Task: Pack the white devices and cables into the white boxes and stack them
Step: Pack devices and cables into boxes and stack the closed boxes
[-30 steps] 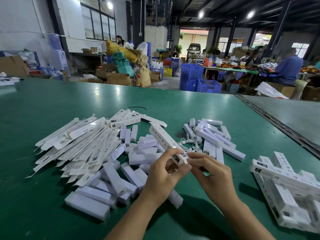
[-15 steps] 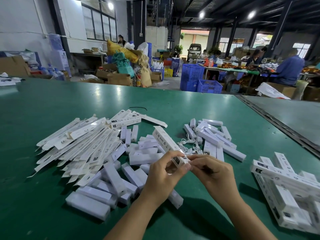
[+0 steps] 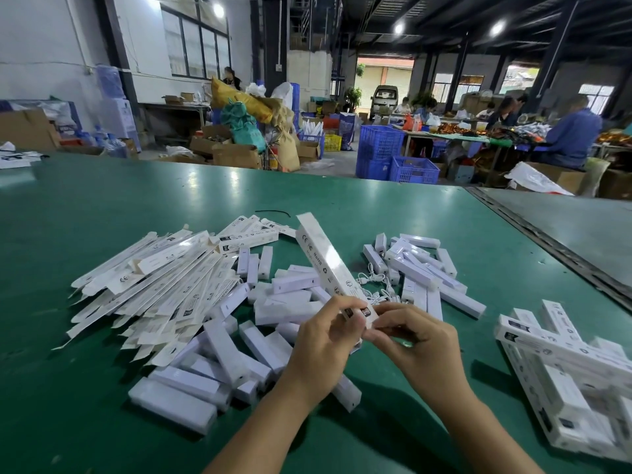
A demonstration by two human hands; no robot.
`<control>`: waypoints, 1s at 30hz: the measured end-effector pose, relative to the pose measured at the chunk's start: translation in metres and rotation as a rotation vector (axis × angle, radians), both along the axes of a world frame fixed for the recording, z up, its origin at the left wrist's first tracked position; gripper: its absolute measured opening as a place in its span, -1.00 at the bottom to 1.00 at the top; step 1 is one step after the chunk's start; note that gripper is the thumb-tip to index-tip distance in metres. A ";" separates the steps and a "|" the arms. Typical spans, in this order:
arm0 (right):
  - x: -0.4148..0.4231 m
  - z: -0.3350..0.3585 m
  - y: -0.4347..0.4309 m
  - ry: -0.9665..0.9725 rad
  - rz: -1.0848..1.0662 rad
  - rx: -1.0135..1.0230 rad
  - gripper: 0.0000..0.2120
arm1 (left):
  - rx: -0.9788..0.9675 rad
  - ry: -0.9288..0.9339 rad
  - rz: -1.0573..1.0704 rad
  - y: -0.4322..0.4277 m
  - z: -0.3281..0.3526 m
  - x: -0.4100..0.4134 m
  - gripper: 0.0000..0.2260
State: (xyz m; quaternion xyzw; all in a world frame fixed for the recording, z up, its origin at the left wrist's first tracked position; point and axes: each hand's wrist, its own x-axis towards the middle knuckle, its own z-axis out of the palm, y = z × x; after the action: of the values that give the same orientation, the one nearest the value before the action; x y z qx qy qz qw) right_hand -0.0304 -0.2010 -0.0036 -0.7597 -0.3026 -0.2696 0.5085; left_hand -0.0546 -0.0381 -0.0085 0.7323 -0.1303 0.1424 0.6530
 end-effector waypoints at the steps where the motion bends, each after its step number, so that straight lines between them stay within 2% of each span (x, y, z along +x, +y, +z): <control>1: 0.000 -0.001 0.001 -0.020 -0.024 0.000 -0.86 | -0.001 -0.005 0.017 -0.001 0.001 0.000 -0.78; 4: -0.002 -0.004 0.004 -0.026 -0.051 0.041 -0.79 | -0.031 -0.005 0.033 -0.002 0.002 0.001 -0.88; 8: -0.001 -0.001 0.006 -0.066 -0.043 0.045 -0.84 | -0.052 0.003 0.021 -0.001 0.002 0.001 -0.96; 13: -0.002 0.000 0.005 0.015 -0.035 0.109 -0.78 | -0.162 0.071 -0.095 0.000 0.007 0.000 -0.83; 16: -0.001 0.003 0.001 0.013 0.039 0.055 -0.78 | -0.198 0.095 -0.136 0.002 0.008 0.002 -0.93; 20: 0.001 0.006 -0.006 0.051 0.130 0.019 -0.85 | -0.238 0.111 -0.159 0.006 0.007 0.002 -0.89; 27: 0.001 0.000 0.002 -0.060 0.017 -0.009 -0.93 | -0.219 0.106 -0.201 0.004 0.009 -0.001 -0.89; 30: 0.000 0.000 0.000 -0.064 0.032 -0.001 -0.93 | -0.216 0.104 -0.221 0.002 0.008 -0.002 -0.90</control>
State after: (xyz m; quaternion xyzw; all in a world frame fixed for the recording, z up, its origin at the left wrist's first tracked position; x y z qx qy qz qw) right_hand -0.0301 -0.2007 -0.0038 -0.7458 -0.3311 -0.2855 0.5026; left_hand -0.0566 -0.0359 -0.0003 0.6453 -0.1601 0.0447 0.7456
